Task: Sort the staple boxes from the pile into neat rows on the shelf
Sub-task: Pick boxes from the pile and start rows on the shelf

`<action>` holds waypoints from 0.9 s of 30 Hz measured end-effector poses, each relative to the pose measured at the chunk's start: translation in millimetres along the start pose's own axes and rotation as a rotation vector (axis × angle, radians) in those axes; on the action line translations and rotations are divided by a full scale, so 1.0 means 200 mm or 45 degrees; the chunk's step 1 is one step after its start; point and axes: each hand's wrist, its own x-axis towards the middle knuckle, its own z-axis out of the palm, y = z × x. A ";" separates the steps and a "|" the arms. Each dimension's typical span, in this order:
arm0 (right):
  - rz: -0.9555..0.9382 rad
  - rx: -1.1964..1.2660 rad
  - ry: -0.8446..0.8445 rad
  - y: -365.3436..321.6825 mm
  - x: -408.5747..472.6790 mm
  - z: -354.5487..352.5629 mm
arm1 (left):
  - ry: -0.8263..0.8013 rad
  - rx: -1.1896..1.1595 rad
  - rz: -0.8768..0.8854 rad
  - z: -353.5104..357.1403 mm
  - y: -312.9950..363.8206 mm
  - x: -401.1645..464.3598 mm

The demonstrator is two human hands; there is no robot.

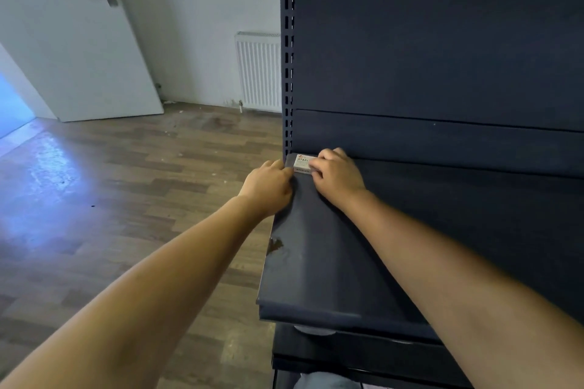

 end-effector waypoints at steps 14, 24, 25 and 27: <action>0.055 -0.380 -0.105 -0.11 0.16 -0.01 | -0.047 0.063 0.031 -0.05 0.00 -0.01; 0.073 -0.212 -0.092 -0.07 -0.14 -0.18 | -0.042 0.145 0.039 -0.22 0.20 -0.04; 0.096 -0.199 -0.091 -0.06 -0.17 -0.21 | -0.050 0.150 0.052 -0.23 0.23 -0.04; 0.134 -0.187 -0.060 -0.04 -0.23 -0.26 | -0.050 0.170 0.081 -0.25 0.30 -0.05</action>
